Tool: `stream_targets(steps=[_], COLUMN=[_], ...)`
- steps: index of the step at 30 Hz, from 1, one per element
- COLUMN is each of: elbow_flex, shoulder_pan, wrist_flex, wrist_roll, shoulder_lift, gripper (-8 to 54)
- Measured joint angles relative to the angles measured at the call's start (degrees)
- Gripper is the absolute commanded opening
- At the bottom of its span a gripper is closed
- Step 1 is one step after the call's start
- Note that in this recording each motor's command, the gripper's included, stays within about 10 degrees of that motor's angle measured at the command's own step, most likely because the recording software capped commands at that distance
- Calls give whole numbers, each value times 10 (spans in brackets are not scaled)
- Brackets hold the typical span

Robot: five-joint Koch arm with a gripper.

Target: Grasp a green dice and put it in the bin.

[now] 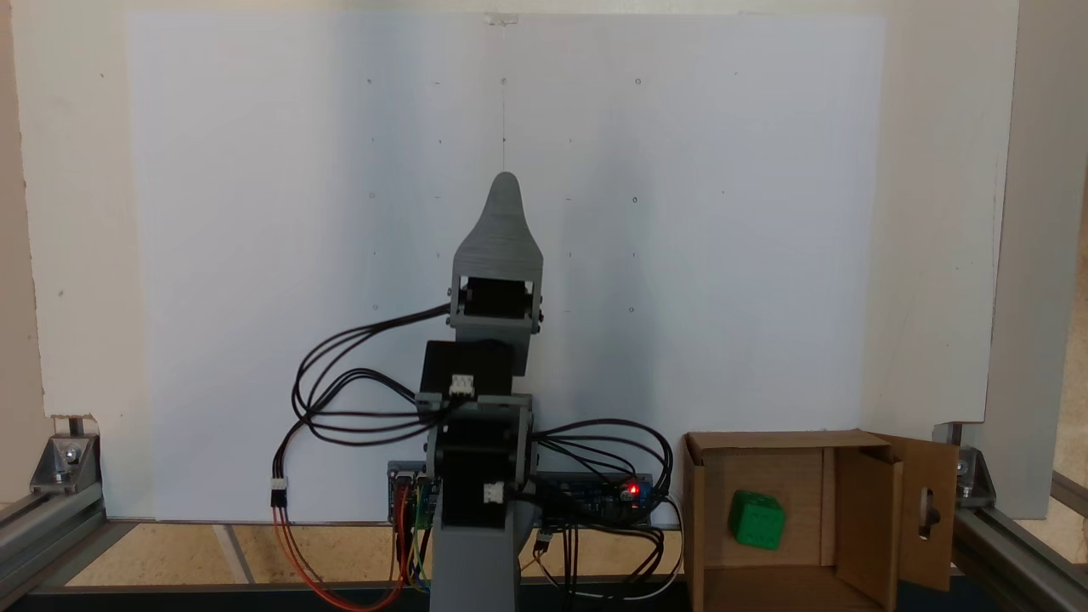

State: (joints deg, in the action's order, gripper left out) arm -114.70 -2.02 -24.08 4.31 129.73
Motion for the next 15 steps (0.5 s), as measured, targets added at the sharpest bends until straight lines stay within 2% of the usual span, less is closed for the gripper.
stream_targets(steps=[3, 15], elbow_flex=[-12, -13], shoulder_pan=[2, -33], wrist_flex=[74, 354], wrist_roll=[0, 0], shoulder_lift=[0, -1], gripper=[472, 471])
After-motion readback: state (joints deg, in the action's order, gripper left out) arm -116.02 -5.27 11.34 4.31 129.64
